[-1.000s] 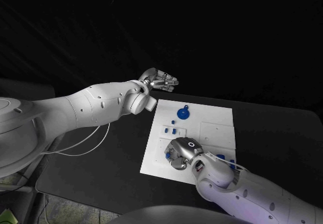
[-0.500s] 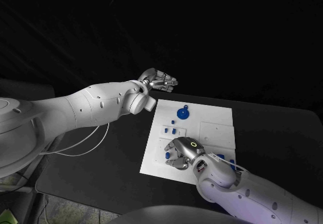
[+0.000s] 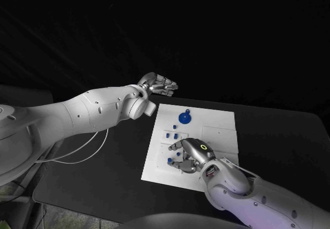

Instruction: Assemble the parts on the task board

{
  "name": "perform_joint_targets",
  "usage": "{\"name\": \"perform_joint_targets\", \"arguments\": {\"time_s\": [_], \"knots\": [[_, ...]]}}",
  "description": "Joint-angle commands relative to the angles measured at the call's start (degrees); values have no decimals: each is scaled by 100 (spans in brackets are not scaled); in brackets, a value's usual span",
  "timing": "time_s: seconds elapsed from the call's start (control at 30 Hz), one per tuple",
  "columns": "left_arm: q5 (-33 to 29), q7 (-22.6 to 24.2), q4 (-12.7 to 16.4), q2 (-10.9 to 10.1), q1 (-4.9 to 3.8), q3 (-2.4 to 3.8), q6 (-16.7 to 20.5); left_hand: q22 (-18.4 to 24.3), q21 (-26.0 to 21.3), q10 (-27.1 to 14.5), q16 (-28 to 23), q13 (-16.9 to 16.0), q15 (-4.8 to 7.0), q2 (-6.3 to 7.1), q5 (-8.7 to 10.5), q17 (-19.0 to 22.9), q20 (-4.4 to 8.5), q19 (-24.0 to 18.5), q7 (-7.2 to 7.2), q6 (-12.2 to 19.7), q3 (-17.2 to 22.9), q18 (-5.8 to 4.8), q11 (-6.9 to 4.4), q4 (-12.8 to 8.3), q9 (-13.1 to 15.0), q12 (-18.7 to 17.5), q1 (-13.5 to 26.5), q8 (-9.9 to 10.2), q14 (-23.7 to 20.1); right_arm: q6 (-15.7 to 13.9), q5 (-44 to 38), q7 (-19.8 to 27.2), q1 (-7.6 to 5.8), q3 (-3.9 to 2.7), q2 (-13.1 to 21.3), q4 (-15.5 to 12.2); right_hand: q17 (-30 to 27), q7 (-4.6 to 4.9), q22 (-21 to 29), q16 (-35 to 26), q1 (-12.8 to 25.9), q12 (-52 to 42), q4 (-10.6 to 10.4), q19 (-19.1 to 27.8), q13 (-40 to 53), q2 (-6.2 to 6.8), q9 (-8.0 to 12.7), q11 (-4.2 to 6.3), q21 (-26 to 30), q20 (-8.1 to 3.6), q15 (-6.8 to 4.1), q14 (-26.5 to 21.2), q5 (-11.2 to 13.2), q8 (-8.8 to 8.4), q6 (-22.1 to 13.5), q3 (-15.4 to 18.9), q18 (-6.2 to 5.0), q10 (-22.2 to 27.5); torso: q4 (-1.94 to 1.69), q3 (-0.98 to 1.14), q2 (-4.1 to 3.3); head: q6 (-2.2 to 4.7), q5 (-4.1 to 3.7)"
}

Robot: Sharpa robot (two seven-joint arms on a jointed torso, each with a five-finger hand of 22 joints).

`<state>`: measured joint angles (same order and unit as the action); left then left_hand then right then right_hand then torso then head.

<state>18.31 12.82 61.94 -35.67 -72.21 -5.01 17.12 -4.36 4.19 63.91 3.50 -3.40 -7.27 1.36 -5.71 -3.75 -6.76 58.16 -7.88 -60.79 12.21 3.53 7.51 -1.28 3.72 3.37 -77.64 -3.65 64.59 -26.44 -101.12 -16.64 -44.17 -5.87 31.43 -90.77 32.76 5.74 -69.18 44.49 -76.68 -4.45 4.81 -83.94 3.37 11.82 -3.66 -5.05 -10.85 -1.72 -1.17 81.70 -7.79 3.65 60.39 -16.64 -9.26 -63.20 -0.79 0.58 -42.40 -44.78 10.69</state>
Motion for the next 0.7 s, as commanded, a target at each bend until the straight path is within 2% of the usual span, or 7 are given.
{"name": "perform_joint_targets", "arguments": {"time_s": [0.03,0.2,0.33,0.37,0.43,0.5,0.7], "knots": [[-13,51,30,-38,-2,2,-75,7,5,-36,3,2,-15,-21,16,-6,8,-23,13,25,-14,-68,9,1,-4,1,-15,-1,-7,8,798,305,-11,-184,256,-161,13,74,-18,59,293,-118,-112,-239,5,-119,-8,138,-64,-94,-85,83,-178,9,184,-73,23,-595,21,-1,4,75,-127],[-14,92,41,-113,-2,1,-79,5,9,-27,3,2,-11,-22,12,-7,13,-14,14,20,-9,-66,6,1,-5,1,-11,0,9,503,1590,534,-125,-442,823,-451,75,-61,-136,84,596,-271,-247,-242,123,-299,-39,413,-437,-294,-263,136,-535,2,509,244,254,-1490,34,12,20,131,-206],[-110,151,95,-193,11,0,-130,2,14,38,2,4,3,-16,2,-6,22,1,35,-6,-2,-67,-30,-3,-5,-1,-2,0,36,885,2298,469,-247,-603,1286,-631,122,-172,-139,46,507,-1030,-144,-237,767,-449,-69,630,-464,-425,-392,139,-580,14,727,659,381,-1994,55,23,27,181,-307],[-155,176,119,-212,20,0,-154,2,13,38,0,3,0,-10,0,-4,22,0,46,-16,1,-69,-35,-7,-3,0,0,-2,26,992,2440,407,-273,-640,1389,-656,172,-126,-168,43,460,-1844,-121,-230,1722,-644,-52,708,-556,-495,-402,143,-628,-43,689,878,490,-1303,64,29,34,192,-348],[-216,240,167,-243,36,0,-209,0,18,60,3,4,9,-10,-1,-5,28,13,62,-10,14,-66,-64,-13,-5,-2,3,2,42,1238,2694,229,-326,-712,1582,-678,489,-223,-351,370,489,-3067,-127,-247,2977,-689,-106,694,-1019,-510,-447,147,-605,-11,765,946,530,-1009,57,26,41,207,-434],[-241,286,192,-262,47,0,-244,-2,21,60,2,4,13,-6,-1,-6,33,23,63,-3,20,-66,-65,-16,-5,-1,8,1,59,1373,2861,89,-365,-747,1714,-671,654,-212,-433,537,532,-3460,-199,-264,3398,-802,-134,717,-1231,-524,-461,142,-273,1,786,821,545,-930,65,28,54,217,-477],[-275,457,269,-354,97,0,-391,-2,20,129,6,3,37,5,22,-10,49,34,63,35,17,-83,-83,-9,-7,0,49,4,137,1755,3242,-677,-482,-807,2131,-579,1315,-345,-850,1098,800,-4978,-475,-290,5148,-614,-388,787,-2191,-571,-501,33,-490,3,966,213,584,-1077,113,27,100,260,-653]]}}
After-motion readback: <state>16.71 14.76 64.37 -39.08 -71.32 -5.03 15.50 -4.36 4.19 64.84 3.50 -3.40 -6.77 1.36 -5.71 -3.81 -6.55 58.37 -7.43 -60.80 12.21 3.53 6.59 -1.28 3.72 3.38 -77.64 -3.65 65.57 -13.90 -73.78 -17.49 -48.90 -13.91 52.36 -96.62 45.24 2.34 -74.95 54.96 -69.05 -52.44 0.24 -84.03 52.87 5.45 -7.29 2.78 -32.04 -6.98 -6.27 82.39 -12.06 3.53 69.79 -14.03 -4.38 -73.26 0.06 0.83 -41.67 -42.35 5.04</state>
